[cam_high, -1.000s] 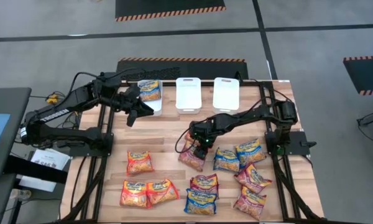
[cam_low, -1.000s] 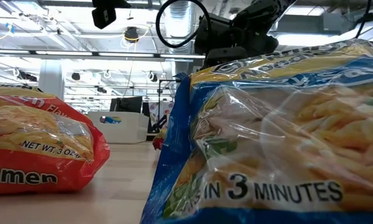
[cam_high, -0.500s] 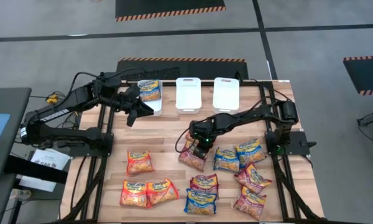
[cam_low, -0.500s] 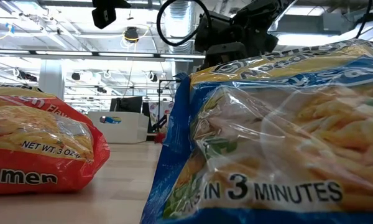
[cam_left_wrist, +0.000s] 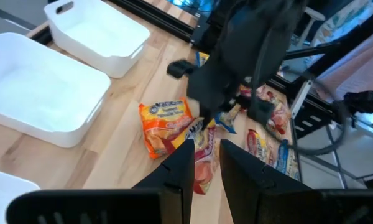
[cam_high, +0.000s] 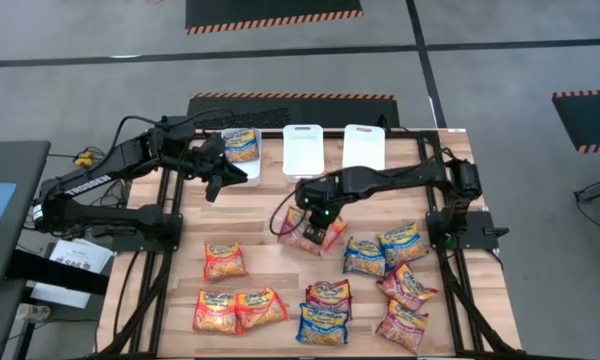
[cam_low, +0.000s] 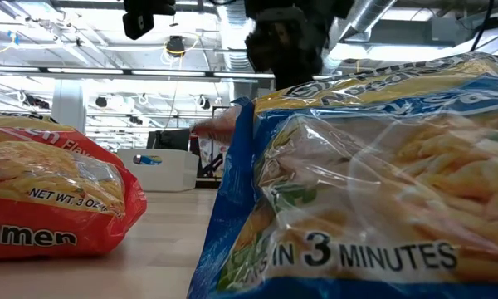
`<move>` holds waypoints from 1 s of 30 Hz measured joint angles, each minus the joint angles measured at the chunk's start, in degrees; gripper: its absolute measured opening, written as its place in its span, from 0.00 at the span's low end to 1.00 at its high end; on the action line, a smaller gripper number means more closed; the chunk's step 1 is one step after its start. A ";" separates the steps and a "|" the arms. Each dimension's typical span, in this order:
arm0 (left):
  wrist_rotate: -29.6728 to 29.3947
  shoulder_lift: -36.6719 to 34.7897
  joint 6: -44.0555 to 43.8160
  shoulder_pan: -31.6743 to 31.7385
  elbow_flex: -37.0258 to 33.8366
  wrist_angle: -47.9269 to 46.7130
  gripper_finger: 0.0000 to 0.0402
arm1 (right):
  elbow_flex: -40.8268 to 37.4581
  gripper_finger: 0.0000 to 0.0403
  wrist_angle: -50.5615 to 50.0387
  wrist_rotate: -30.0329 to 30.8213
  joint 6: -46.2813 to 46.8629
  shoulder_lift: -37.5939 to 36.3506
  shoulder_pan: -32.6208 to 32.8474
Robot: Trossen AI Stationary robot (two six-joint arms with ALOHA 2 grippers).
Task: Sort Maruchan noodles
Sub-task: Put the red noodle pack into the middle white bin
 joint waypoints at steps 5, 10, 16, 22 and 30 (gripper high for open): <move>-0.09 0.00 0.47 0.00 0.00 0.07 0.15 | 7.57 0.01 -4.90 4.68 -6.27 0.00 -3.77; -2.24 0.00 1.45 0.01 0.00 0.13 0.15 | 13.81 0.01 -8.64 7.14 -14.62 0.00 -10.26; -6.18 0.00 1.50 0.00 0.00 0.18 0.15 | 16.40 0.01 -6.57 7.48 -26.47 -0.02 -19.90; -8.47 0.00 1.49 0.00 0.00 0.21 0.15 | 16.42 0.01 1.71 7.55 -42.68 0.43 -28.74; -15.08 0.00 1.49 0.02 0.00 0.18 0.15 | 15.15 0.02 15.71 6.97 -56.84 0.55 -36.30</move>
